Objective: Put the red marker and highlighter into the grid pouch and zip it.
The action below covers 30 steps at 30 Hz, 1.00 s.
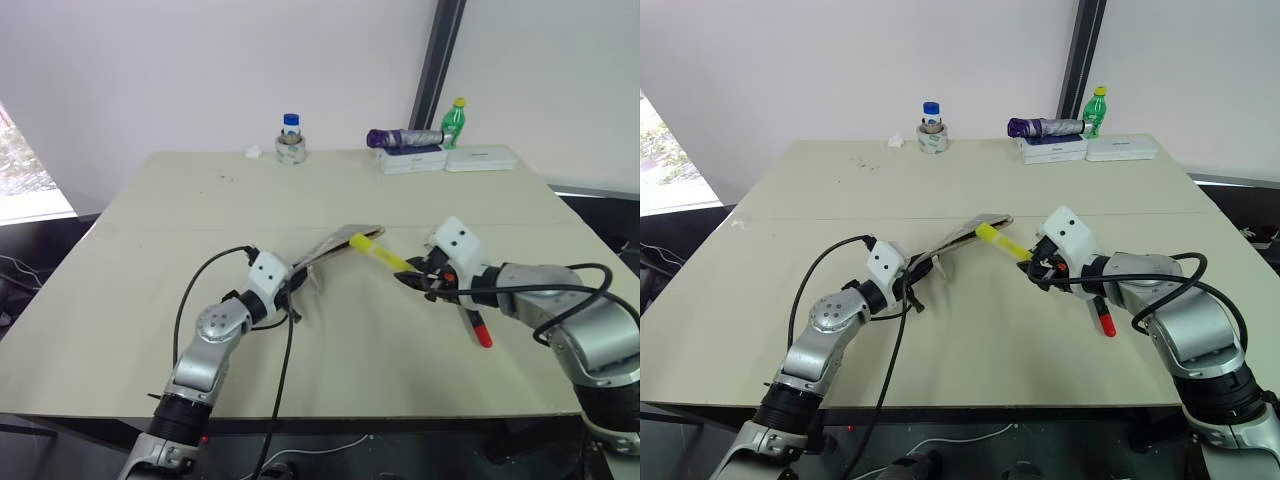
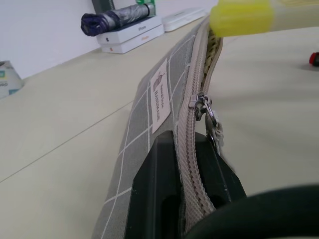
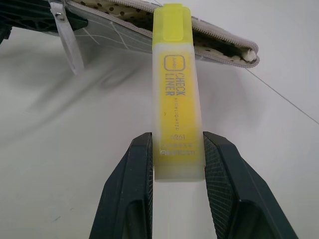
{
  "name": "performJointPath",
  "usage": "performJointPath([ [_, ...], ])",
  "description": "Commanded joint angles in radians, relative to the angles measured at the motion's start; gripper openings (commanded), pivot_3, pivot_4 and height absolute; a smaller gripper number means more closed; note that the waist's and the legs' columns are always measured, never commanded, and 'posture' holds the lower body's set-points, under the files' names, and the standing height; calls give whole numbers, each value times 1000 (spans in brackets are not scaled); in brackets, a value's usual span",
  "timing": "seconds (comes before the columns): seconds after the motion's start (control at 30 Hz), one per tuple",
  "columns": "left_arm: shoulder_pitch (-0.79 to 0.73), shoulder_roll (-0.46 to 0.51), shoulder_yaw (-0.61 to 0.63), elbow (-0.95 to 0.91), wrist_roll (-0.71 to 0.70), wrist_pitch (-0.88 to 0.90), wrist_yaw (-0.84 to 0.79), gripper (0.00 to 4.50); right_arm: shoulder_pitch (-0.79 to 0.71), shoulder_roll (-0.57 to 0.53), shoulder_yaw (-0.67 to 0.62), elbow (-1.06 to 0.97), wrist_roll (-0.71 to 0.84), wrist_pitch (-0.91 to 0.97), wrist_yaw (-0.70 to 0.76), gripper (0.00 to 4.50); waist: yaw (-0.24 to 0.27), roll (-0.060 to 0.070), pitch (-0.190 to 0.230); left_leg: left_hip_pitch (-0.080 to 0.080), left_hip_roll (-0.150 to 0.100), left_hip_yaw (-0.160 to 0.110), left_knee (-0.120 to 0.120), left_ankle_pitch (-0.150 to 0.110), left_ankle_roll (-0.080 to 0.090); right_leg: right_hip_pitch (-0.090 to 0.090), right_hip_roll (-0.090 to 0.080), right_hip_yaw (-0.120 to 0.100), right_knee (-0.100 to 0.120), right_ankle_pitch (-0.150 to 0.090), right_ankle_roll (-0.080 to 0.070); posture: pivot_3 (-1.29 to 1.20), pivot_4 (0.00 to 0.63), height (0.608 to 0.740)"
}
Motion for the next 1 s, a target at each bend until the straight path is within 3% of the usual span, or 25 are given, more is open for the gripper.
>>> performJointPath([
  [0.03, 2, 3, -10, -47, -2, -24, -8, 0, -17, 1, -3, -17, 10, 0, -2, 842, 0, 0, 0, 0, 0, 0, 0, 0, 0, 0, 0, 0, 0, 0, 0, 0, 150, 736],
  [0.4, 3, 5, -23, -54, -4, -37, -24, 0, 20, -47, 27, -26, -9, -9, 21, 842, 0, 0, 0, 0, 0, 0, 0, 0, 0, 0, 0, 0, 0, 0, 0, 0, 150, 736],
  [0.7, 13, 108, -127, -62, 67, -163, -158, 0, 34, -136, 143, -43, -56, -101, 119, 842, -1, 0, 0, 0, 0, 0, 0, 0, 0, 0, 0, 0, 0, 0, 0, 0, 150, 736],
  [1.0, 5, 143, -215, -64, 87, -240, -272, 0, -35, -50, 256, -57, -84, -108, 132, 842, -1, 0, 0, 0, 0, 0, 0, 0, 0, 0, 0, 0, 0, 0, 0, 0, 150, 736],
])
